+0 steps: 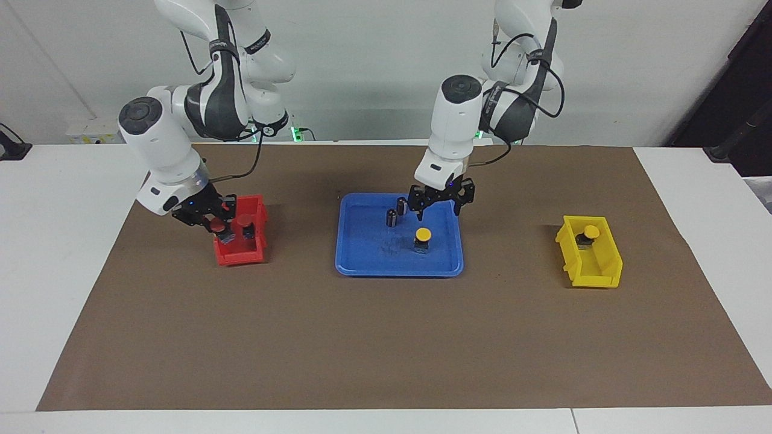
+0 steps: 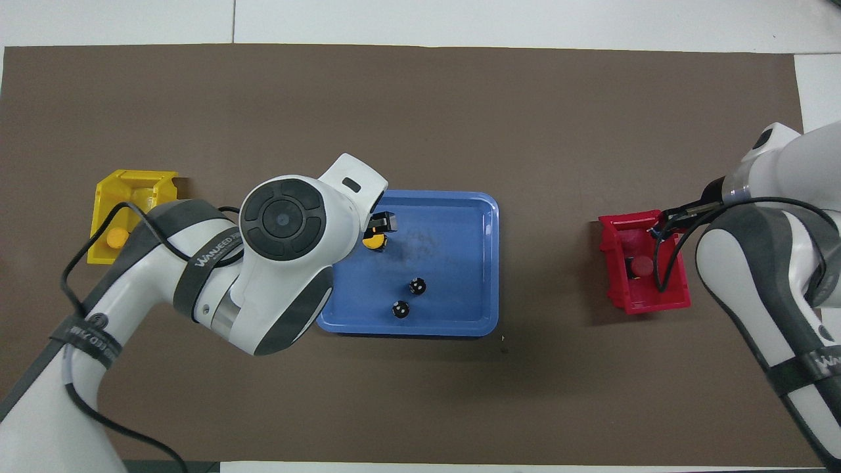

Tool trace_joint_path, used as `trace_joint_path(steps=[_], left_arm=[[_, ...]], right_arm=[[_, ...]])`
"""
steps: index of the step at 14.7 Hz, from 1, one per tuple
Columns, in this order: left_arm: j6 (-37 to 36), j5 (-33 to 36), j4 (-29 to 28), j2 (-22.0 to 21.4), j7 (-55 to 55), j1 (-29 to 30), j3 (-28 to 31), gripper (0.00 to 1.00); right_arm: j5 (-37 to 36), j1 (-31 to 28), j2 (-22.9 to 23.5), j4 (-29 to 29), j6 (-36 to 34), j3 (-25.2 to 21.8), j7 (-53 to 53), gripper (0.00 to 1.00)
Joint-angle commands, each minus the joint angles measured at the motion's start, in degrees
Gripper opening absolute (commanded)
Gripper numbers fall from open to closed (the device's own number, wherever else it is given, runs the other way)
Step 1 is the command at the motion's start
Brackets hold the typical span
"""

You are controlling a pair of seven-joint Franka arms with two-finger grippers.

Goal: Sort red and yellow buttons by color
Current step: 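Place the second red button in the red bin while the left gripper grasps yellow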

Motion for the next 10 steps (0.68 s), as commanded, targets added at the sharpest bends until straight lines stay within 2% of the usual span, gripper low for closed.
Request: trace_joint_path(steps=[1,3,7,8,9,10], left_arm=[[2.07,0.61,-0.02,1.41,-1.05,-1.71,1.07,1.0],[2.24,0.61,-0.2,2.72,-1.05,-1.71,0.98,0.99],[2.51,0.43,-1.78,2.55,-1.23,-1.98,0.98,0.86],[2.68,0.43,-2.04,2.64,-1.4,-2.06,0.98,0.86],[3.12,0.43,-1.95,3.08,-1.93,-2.06,0.98,0.86],[4.25,0.43,-1.95,3.86,-2.28,-2.15,0.98,0.86]], right_arm=[[1.32,0.45,-3.57,-6.5,5.44,0.32,0.51,0.26],[1.41,0.1,-3.31,-8.61,8.34,0.32,0.16,0.26],[1.5,0.27,-2.78,-13.35,15.81,0.32,0.33,0.29],[1.5,0.36,-2.87,-13.54,16.0,0.32,0.24,0.37],[1.5,0.28,-2.87,-13.45,15.83,0.32,-0.02,0.53],[1.41,0.1,-2.78,-13.02,15.3,0.32,-0.46,0.58]])
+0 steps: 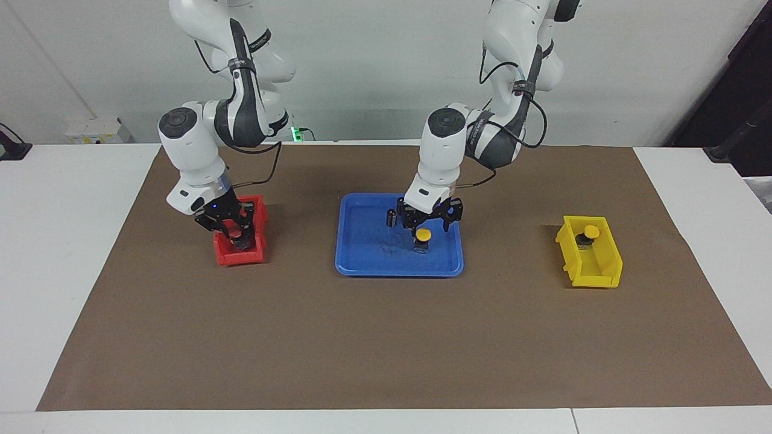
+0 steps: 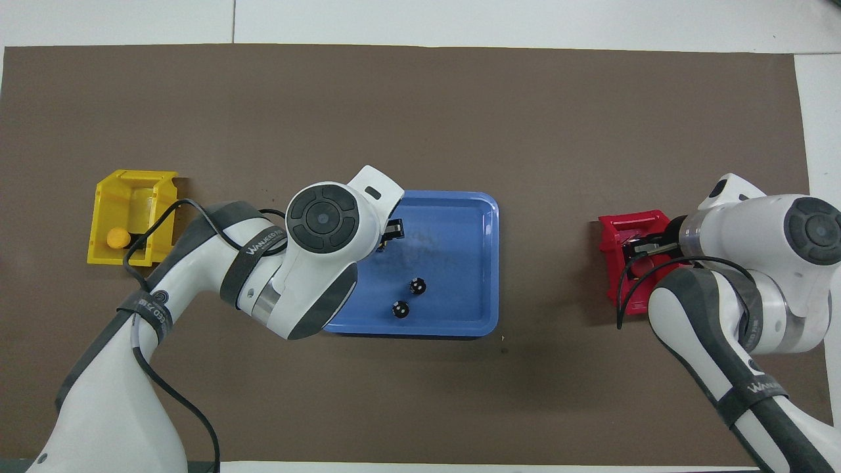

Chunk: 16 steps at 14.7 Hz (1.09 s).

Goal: Sort red and yellow buttons by color
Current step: 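Place the second red button in the red bin while the left gripper grasps yellow, then carry the second yellow button to the yellow bin with the left gripper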

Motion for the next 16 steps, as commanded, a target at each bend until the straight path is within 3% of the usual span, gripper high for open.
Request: trace_joint_path(steps=[1,3,4,5,6,9,11,13,16], left_arm=[[3.09,0.43,-0.86,1.12,-2.22,-1.41,0.97,0.86],[3.36,0.43,-0.33,1.91,-2.75,-1.76,0.97,0.79],[3.01,0.43,0.02,1.92,-3.89,-1.85,1.05,0.2],[3.01,0.43,0.2,2.09,-4.59,-2.11,1.05,0.01],[2.57,0.43,0.46,2.27,-5.39,-2.2,1.14,0.01],[1.08,0.6,1.86,2.53,-5.74,-2.11,1.32,0.01],[-7.49,1.48,8.42,2.36,-3.91,-0.28,2.97,0.01],[-17.25,2.45,15.29,0.78,5.71,4.98,3.78,0.01],[-21.51,2.19,16.2,-2.74,27.41,16.75,3.87,0.01]], right_arm=[[0.86,-0.8,-1.08,0.82,-1.24,0.2,-1.77,0.62],[0.87,-1.15,0.68,8.53,-10.25,0.11,-3.01,0.73],[0.86,-1.16,0.94,12.66,-15.35,0.11,-2.92,0.74],[0.86,-0.98,0.69,16.44,-20.01,0.11,-2.57,0.74],[0.95,-0.63,0.07,19.88,-24.59,0.11,-2.31,0.75],[0.86,-1.07,-1.16,29.28,-38.12,-0.24,-0.38,0.96],[0.08,-2.73,-0.81,35.61,-45.69,-0.24,-0.37,1.0],[-0.54,-3.61,-0.72,39.49,-49.66,-0.41,-0.37,1.0],[-2.38,-3.53,-0.55,40.21,-50.12,-0.85,-0.37,1.0]])
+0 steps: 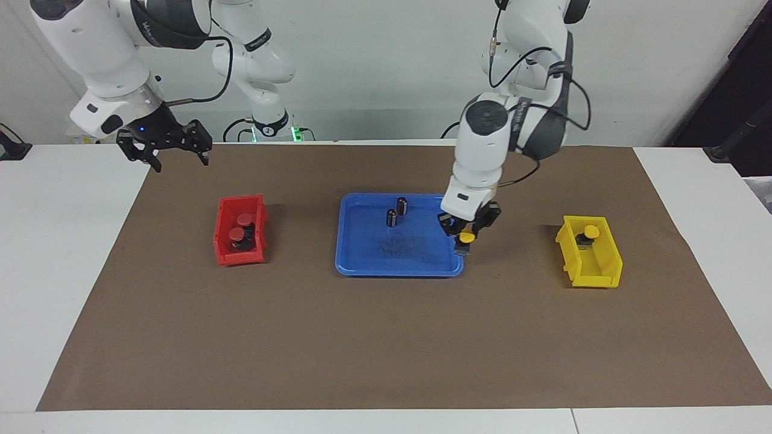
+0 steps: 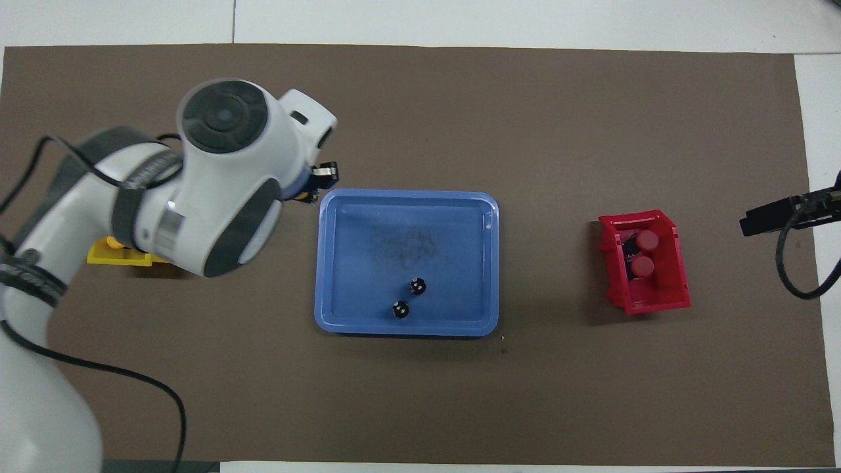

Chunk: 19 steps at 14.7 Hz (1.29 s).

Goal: Sort red and yellow buttons by color
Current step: 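Carry the second yellow button to the yellow bin with the left gripper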

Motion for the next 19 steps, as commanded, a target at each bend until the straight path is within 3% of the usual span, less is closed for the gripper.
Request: trace_joint_path(steps=[1,4,7,9,19], left_arm=[[-2.21,-0.34,-0.11,-1.95,17.05,11.09,-0.47,0.01],[0.33,-4.65,-1.86,-2.04,28.87,20.78,-0.38,0.01],[8.3,-4.66,-11.33,-5.37,30.2,24.49,-0.29,0.01],[13.95,-4.75,-16.36,-6.17,31.35,25.9,-0.29,0.01],[20.29,-5.36,-20.86,-3.71,23.62,27.66,-0.38,0.01]], right_arm=[[-2.31,-0.45,1.64,1.72,-0.55,0.29,0.51,1.0],[-2.85,-1.14,1.73,1.89,-0.37,0.2,0.6,1.0],[-2.58,-1.15,1.73,1.89,-0.46,0.28,1.73,1.0],[-2.5,-1.06,1.73,1.89,-0.46,0.37,2.53,1.0],[-2.67,-0.97,1.73,1.89,-0.29,0.37,2.44,1.0]])
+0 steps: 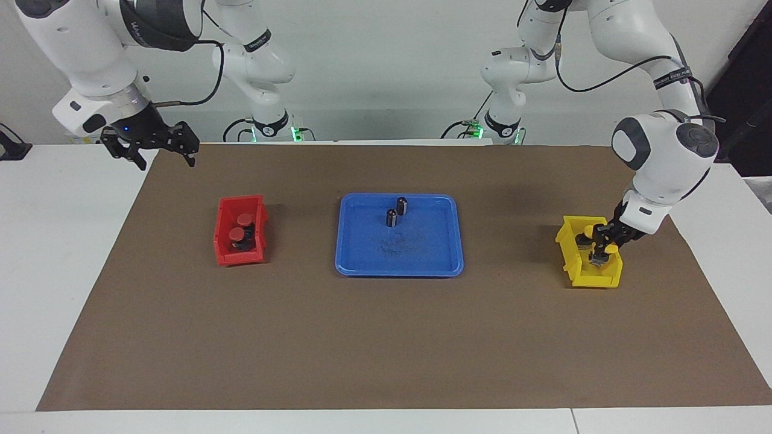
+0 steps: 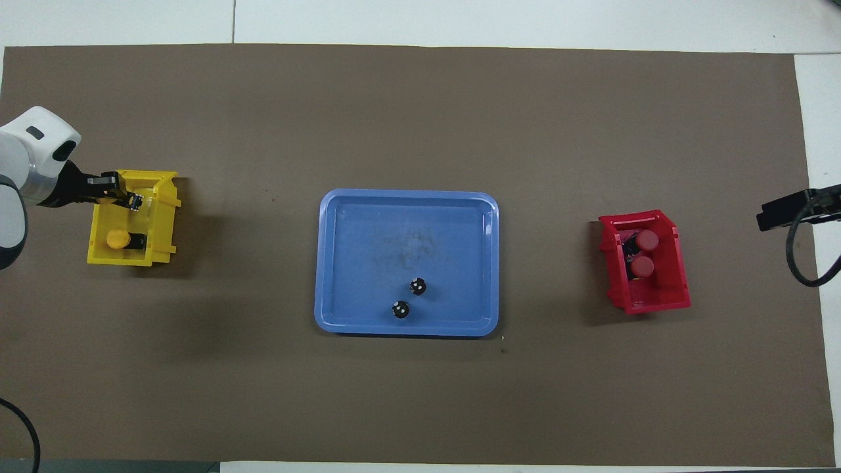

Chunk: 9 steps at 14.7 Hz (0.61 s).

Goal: Sort red and yellow buttons by color
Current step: 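Carry the second yellow button to the yellow bin with the left gripper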

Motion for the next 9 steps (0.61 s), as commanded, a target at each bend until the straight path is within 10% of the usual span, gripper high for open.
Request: trace_joint_path(steps=[1,9], left_arm=[[3.09,-1.1,-1.86,0.08,-1.91,0.62,-0.6,0.01],[7.75,-1.1,-4.05,1.76,-5.33,0.27,-0.52,0.09]], right_arm=[[-0.48,-0.25,0.71,1.11,-0.02,0.54,0.75,1.0],[-0.21,-0.6,0.88,1.37,-0.11,0.54,0.66,1.0]])
